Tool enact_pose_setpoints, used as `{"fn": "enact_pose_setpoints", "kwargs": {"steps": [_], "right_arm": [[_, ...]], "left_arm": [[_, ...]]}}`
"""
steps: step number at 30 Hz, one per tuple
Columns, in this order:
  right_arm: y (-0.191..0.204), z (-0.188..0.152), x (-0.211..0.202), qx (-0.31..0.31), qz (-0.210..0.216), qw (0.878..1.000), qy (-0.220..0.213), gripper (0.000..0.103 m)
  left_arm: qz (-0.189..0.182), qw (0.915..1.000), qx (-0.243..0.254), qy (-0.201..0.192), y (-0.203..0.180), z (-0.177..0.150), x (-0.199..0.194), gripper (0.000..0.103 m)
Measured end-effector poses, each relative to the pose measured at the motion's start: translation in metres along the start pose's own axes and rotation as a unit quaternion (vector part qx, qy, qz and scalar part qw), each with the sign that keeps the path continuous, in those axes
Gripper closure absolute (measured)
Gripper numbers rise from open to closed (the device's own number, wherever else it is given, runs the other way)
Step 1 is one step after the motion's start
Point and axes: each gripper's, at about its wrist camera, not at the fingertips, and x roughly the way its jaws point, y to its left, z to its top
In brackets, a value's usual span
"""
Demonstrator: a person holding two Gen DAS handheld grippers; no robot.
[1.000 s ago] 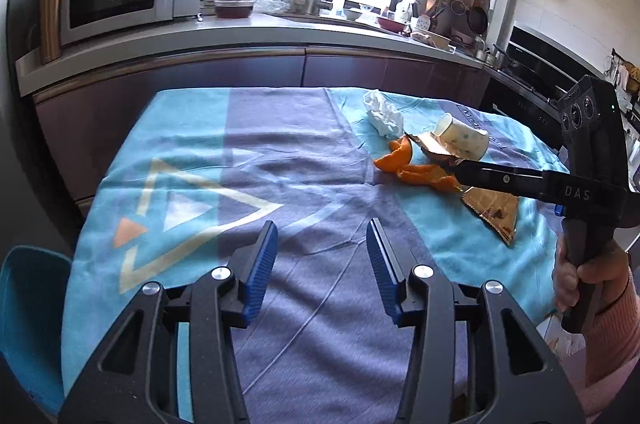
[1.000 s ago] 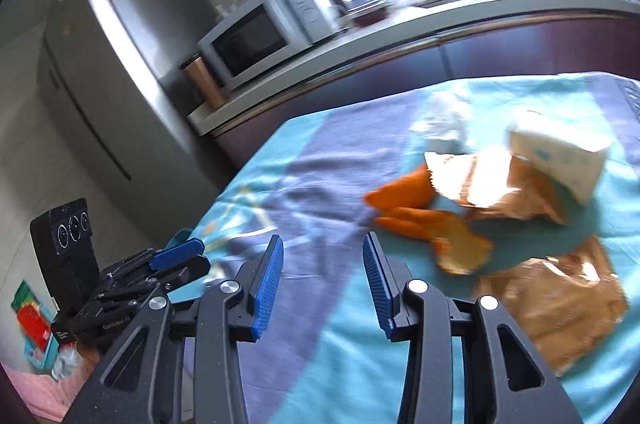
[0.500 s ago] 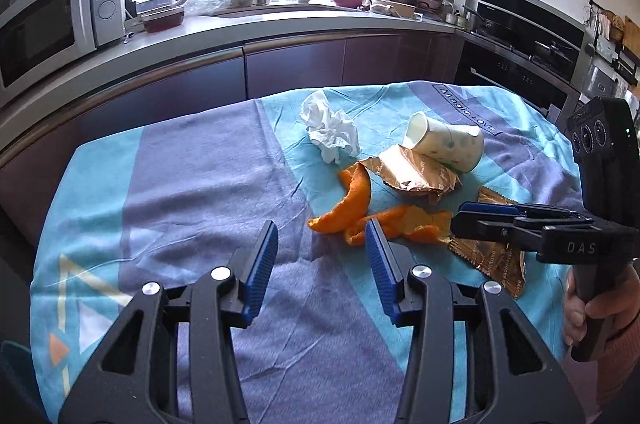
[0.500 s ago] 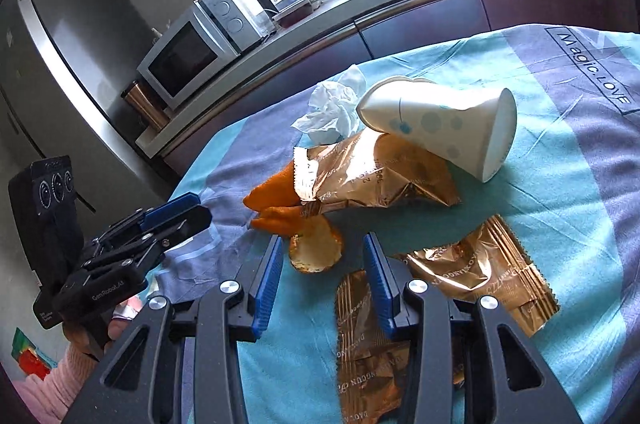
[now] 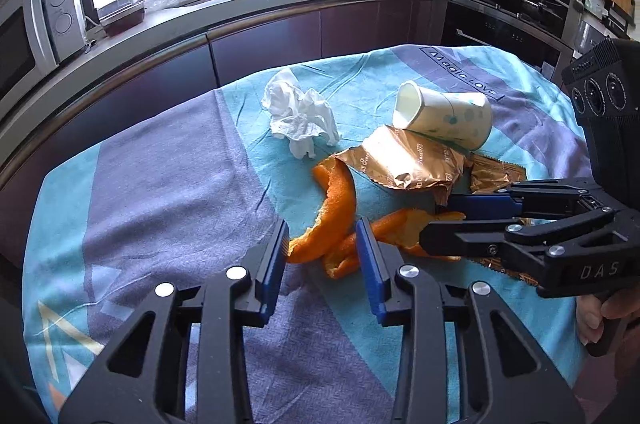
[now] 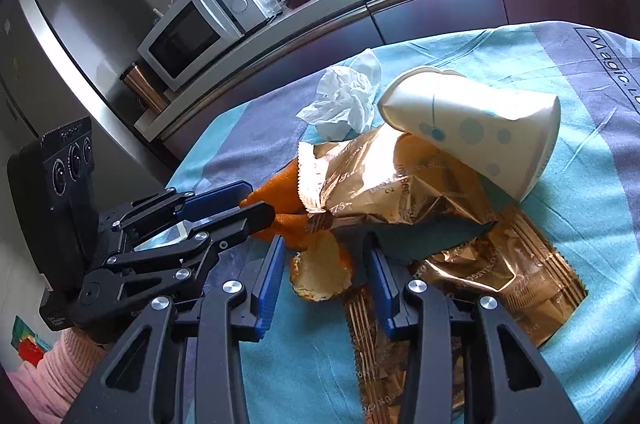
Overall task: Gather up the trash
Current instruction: 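Grasp an orange peel with the left tool while the right tool grasps another peel, then carry both orange peels with both tools over the teal bin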
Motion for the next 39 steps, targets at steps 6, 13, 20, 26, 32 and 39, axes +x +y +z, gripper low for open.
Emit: {"fn": "enact_pose_setpoints", "kwargs": {"steps": [6,13,20,26,32,39], "right_arm": [[0.006,-0.002,0.003,-0.01,0.006,1.0,0.009,0.082],[0.005,-0.009,-0.006,0.0,0.028,1.0,-0.004,0.089],[0.011,-0.015,-0.012,0.017,0.065,0.998,-0.009,0.09],[0.024,-0.02,-0.014,0.017,0.087,0.996,-0.009,0.09],[0.036,-0.023,-0.009,0.014,0.099,0.995,-0.002,0.09],[0.041,-0.027,-0.003,0.021,0.106,0.994,0.005,0.09]], "left_arm": [[-0.019,0.9997,-0.017,0.003,0.001,-0.002,-0.003,0.096],[-0.02,0.9987,-0.046,-0.007,0.011,-0.014,-0.024,0.099],[-0.012,0.9967,-0.076,-0.028,0.026,-0.04,-0.066,0.099],[-0.009,0.9938,-0.101,-0.044,0.04,-0.068,-0.102,0.099],[-0.001,0.9936,-0.11,-0.026,0.044,-0.103,-0.109,0.096],[0.01,0.9941,-0.104,-0.029,0.04,-0.115,-0.108,0.074]]}}
